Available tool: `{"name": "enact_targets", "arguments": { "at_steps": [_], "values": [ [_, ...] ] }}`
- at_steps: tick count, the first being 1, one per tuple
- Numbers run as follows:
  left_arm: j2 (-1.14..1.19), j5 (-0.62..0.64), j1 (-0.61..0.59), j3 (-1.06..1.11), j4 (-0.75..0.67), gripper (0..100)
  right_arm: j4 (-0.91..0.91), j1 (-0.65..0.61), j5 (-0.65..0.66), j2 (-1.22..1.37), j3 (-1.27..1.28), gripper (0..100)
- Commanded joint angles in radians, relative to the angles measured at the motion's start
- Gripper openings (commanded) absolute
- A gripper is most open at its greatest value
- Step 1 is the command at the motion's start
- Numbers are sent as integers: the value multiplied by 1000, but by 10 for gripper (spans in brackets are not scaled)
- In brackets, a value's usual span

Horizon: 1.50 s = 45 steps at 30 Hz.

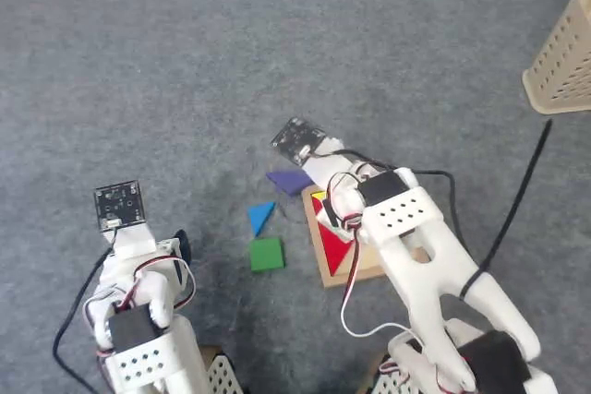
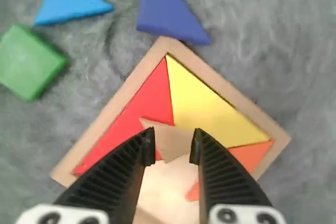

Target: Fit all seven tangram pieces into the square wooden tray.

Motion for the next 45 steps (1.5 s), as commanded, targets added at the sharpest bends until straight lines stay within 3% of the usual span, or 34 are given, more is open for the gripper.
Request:
{"name": "enact_targets", "arguments": {
  "at_steps": [1, 6, 10, 23, 31, 36, 45],
  "values": [
    [-20, -6, -5, -13, 3, 216, -53, 15, 77, -36, -8, 115],
    [-20, -6, -5, -13, 3, 216, -137, 59, 74, 122, -14, 110],
    [-20, -6, -5, -13, 3, 216, -153, 119, 72, 234, -64, 35],
    [-20, -6, -5, -13, 3, 216, -87, 156, 14, 228, -87, 24],
    [-20, -6, -5, -13, 3, 216, 27, 242, -106, -54, -25, 25],
    [-20, -6, -5, -13, 3, 216, 62, 312, -68, -223, 132, 28],
    [-20, -6, -5, -13, 3, 216, 22, 329, -6, -252, 327, 28]
  ]
}}
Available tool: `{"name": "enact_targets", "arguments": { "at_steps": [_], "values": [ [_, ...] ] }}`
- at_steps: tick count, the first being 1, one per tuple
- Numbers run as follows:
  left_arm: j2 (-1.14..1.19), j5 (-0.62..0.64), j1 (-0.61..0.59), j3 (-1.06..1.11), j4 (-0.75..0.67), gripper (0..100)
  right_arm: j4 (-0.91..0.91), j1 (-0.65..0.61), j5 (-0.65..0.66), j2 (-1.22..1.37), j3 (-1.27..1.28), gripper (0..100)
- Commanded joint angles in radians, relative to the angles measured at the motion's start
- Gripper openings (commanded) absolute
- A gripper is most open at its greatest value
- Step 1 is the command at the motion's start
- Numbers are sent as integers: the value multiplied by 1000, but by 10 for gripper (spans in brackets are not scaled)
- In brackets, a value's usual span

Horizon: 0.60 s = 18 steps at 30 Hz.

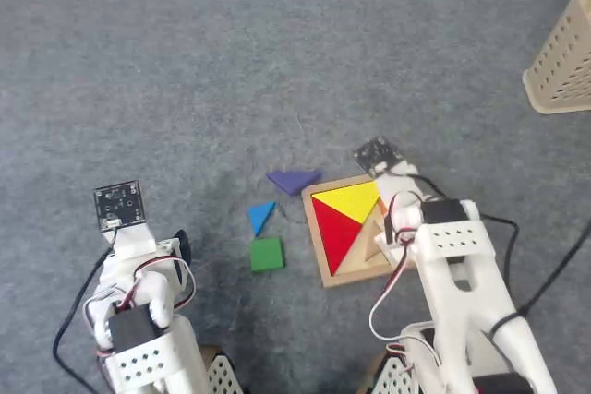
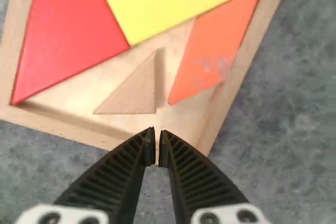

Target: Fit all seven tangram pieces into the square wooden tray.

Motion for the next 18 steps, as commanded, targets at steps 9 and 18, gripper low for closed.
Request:
{"name": "enact_targets", "arguments": {
  "at_steps": [9, 18],
  "values": [
    [-20, -6, -5, -13, 3, 216, -130, -85, -94, -48, 49, 28],
    [-20, -6, -5, -13, 3, 216, -150, -173, -485, -38, 6, 68]
  ]
}}
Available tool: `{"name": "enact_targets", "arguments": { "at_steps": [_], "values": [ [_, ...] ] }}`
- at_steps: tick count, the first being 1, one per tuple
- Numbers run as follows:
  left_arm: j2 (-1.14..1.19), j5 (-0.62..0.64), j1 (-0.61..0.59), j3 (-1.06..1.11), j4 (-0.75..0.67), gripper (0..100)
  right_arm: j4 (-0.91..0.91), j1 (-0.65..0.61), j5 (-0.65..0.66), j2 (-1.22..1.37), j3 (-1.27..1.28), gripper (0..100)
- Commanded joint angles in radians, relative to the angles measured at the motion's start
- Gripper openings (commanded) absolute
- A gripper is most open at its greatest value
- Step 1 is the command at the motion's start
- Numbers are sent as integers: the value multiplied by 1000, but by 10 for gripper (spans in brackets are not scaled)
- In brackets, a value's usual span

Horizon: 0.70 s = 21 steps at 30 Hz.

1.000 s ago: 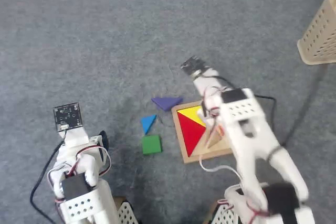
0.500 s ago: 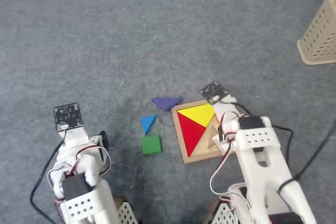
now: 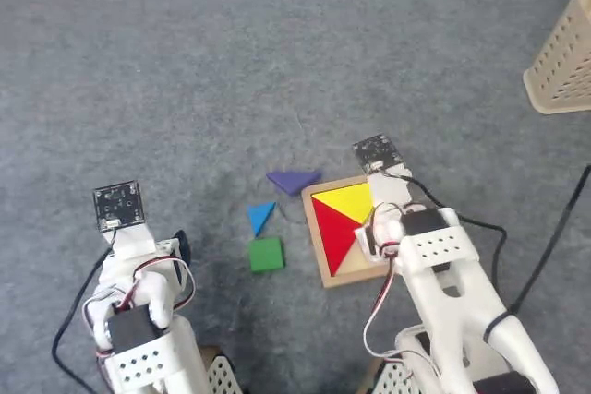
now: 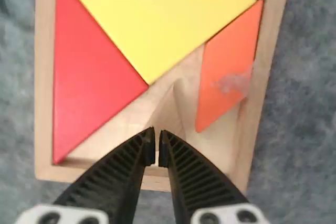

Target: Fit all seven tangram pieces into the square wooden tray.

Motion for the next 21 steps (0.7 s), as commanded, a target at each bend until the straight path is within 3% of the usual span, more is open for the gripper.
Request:
{"name": "enact_targets", "arguments": {
  "at_steps": [1, 5, 21],
  "values": [
    [-20, -6, -5, -13, 3, 216, -18, -45, -114, -35, -49, 101],
    [-20, -6, -5, -13, 3, 216, -13, -42, -115, -35, -41, 190],
    [-20, -6, -5, -13, 3, 216, -82, -50, -109, -33, 31, 190]
  ]
}}
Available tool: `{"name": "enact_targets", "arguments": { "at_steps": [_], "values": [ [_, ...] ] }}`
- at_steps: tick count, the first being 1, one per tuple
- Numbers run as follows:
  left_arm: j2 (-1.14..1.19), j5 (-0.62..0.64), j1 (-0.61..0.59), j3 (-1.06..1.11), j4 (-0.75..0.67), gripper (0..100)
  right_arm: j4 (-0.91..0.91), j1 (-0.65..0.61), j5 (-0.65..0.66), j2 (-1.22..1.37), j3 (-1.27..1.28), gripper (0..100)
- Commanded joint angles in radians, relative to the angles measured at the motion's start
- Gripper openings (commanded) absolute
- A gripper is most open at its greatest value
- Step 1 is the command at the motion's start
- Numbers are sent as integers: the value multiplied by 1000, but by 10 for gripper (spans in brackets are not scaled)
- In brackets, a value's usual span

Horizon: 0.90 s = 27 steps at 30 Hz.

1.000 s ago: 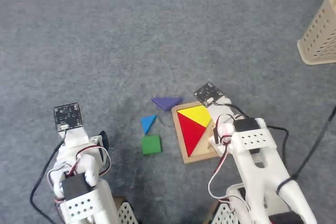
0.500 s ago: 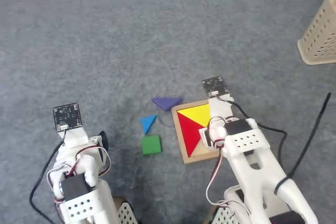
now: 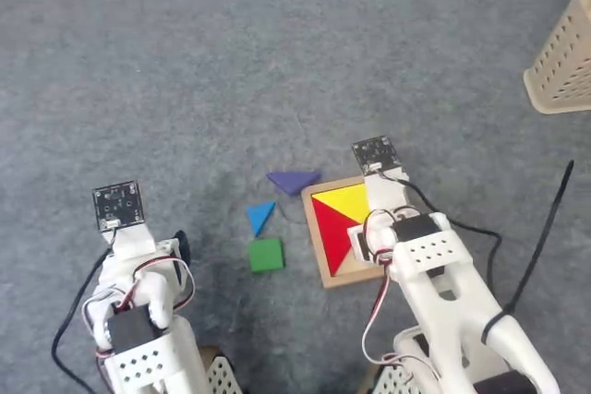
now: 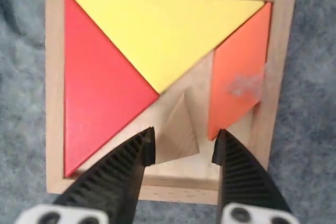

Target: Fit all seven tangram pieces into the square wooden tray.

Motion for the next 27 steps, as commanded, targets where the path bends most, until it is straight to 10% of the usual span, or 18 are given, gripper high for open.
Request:
{"name": "enact_targets", "arguments": {
  "at_steps": [1, 27],
  "values": [
    [-20, -6, -5, -13, 3, 216, -12, -2, -6, -33, -5, 190],
    [-20, -6, -5, -13, 3, 216, 16, -88, 66, -79, -3, 190]
  ]
}}
